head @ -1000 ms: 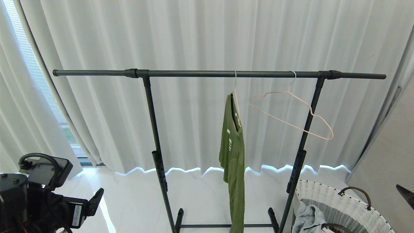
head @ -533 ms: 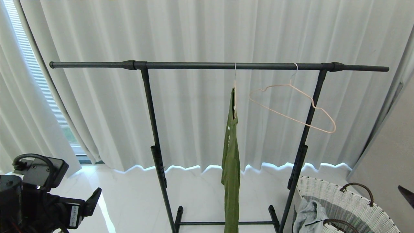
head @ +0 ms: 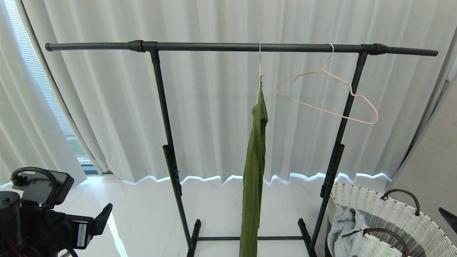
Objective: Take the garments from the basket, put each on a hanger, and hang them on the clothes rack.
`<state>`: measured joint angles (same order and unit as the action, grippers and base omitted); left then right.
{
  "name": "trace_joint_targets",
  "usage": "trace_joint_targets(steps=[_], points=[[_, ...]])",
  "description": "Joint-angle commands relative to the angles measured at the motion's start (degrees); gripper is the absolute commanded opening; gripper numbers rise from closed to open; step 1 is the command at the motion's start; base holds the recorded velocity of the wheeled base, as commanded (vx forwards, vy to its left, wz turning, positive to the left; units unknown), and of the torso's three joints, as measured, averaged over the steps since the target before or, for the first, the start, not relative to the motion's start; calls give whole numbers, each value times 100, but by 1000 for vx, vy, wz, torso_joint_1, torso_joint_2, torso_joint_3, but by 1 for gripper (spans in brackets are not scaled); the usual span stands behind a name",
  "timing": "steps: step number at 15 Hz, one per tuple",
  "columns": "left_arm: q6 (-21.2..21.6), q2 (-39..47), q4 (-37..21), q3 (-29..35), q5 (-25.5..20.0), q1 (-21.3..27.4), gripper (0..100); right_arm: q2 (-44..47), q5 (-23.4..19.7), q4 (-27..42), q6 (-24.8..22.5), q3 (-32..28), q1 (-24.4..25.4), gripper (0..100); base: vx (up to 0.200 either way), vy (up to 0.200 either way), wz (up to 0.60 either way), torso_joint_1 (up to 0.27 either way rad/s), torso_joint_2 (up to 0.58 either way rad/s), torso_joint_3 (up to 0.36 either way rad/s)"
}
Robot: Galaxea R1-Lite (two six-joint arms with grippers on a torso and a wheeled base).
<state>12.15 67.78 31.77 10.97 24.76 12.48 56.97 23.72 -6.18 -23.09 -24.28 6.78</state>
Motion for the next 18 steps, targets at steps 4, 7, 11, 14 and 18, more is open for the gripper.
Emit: trace_joint_targets(steps=[4,7,11,14,18], points=[[15,-2,40,-7,3,9,100,60,1,-6,-3,55,-71,100,0,0,0,-145,465,327],[15,7,40,-16,3,35,100,69,1,3,-3,64,-98,100,0,0,0,-105,447,344],[15,16,40,-16,3,123,100,60,1,-15,-20,134,-89,100,0,0,0,-12,95,74],[24,16,40,-16,3,246,100,60,1,-24,-196,187,-89,100,0,0,0,-21,67,60],[15,16,40,-16,3,386,100,69,1,-15,-258,196,-89,100,0,-100,0,0,1,2]])
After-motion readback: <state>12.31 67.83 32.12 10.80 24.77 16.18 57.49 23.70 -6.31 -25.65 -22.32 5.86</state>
